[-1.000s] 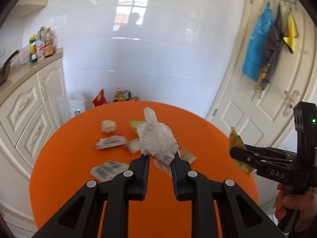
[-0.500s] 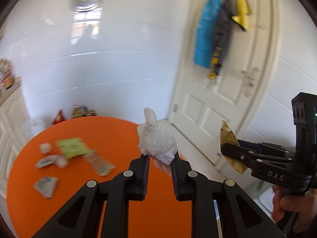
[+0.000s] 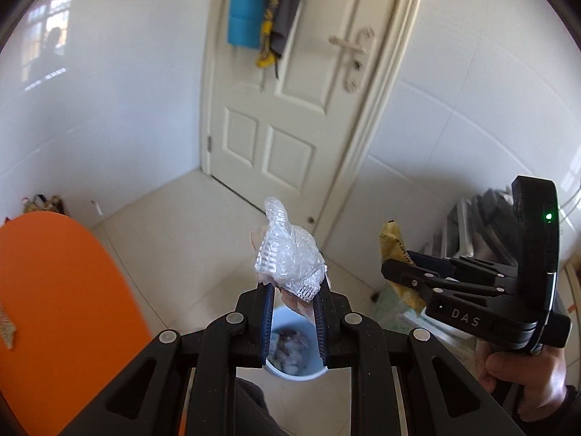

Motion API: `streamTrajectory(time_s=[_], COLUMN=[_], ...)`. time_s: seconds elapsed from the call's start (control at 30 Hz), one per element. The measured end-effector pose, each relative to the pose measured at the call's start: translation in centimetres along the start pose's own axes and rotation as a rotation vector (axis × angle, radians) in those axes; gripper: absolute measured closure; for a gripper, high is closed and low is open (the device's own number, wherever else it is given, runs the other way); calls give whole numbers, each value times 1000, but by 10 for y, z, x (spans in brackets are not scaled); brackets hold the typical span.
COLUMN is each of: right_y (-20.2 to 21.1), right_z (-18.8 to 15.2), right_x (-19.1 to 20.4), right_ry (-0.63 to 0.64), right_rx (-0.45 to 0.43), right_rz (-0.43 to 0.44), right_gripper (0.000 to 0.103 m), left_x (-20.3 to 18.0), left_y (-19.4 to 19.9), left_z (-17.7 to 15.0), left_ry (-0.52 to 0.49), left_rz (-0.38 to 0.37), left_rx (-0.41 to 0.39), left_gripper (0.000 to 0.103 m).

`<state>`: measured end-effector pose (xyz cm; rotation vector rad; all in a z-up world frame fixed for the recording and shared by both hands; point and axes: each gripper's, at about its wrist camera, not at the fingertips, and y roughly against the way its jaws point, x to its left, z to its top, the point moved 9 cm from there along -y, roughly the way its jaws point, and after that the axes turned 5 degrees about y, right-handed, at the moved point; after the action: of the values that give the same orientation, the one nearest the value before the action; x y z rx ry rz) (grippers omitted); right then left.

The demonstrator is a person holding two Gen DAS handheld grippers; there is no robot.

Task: Collect trash
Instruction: 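Carry the tissue and yellow bag to the blue bin and open both tools, then move both tools back over the orange table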

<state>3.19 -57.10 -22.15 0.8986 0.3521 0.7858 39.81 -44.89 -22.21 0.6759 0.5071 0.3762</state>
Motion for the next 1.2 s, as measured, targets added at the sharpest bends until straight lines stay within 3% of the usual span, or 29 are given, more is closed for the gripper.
streamTrajectory(time_s=[0.33, 0.47, 0.5, 0.6, 0.63, 0.7, 0.8, 0.87, 1.0, 1.13, 1.2], right_y=[-105, -135, -142, -163, -168, -174, -177, -177, -173, -165, -157], right_z=[-55, -72, -76, -84, -86, -89, -92, -93, -95, -96, -92], right_x=[-69, -89, -95, -108, -111, -116, -120, -123, -125, -120, -115], right_ry=[-173, -238, -257, -307, -321, -334, -352, -358, -372, -370, -361], right_rx=[195, 246, 255, 294, 302, 310, 303, 293, 298, 298, 286], right_rz=[18, 28, 26, 33, 32, 35, 24, 10, -42, -66, -74], right_gripper=[69, 66, 66, 58, 51, 35, 21, 4, 0, 0, 0], left_x=[-15, -17, -17, -16, -14, -11, -8, -7, -21, -33, -41], left_y=[-104, -135, -142, -154, -158, -162, -182, -178, -205, -193, -179], left_z=[-41, -63, -66, -77, -76, -79, -61, -61, -25, -11, -14], left_ry=[-15, -9, -3, 22, 31, 42, 37, 44, 32, 18, 23], left_rz=[-63, -50, -44, -23, -16, -5, 29, 56, 115, 207, 217], left_rx=[303, 388, 406, 456, 457, 472, 495, 499, 475, 426, 406], left_gripper=[84, 81, 77, 45, 36, 30, 26, 25, 15, 9, 9])
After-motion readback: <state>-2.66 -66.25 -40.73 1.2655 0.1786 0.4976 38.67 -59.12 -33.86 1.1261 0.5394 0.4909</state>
